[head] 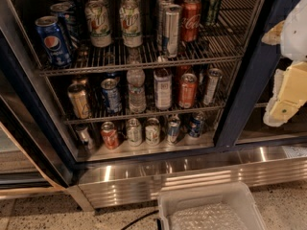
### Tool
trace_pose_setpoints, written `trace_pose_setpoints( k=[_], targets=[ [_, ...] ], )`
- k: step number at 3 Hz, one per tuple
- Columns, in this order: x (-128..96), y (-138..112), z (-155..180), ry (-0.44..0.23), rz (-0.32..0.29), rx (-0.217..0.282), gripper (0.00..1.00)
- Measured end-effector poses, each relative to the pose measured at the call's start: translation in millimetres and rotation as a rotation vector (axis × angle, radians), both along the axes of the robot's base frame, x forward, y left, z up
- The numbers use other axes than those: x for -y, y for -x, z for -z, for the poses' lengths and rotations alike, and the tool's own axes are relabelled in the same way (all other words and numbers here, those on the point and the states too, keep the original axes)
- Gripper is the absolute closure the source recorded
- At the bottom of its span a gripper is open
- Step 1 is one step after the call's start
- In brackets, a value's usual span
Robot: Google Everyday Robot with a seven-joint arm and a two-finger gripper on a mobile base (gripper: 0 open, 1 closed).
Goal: Pick coke can from top shelf of fridge
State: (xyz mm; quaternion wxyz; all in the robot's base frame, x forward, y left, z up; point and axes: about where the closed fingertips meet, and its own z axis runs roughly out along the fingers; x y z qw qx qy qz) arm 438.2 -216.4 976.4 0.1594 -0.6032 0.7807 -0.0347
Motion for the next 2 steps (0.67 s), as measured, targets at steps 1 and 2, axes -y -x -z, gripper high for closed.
trace_pose_setpoints(
  k=[1,2],
  targets=[
    [-11,-3,-1,-0.005,0.012,0.009,0.00],
    [-38,-19,0,-0.046,0.009,0.039,0.00]
  ],
)
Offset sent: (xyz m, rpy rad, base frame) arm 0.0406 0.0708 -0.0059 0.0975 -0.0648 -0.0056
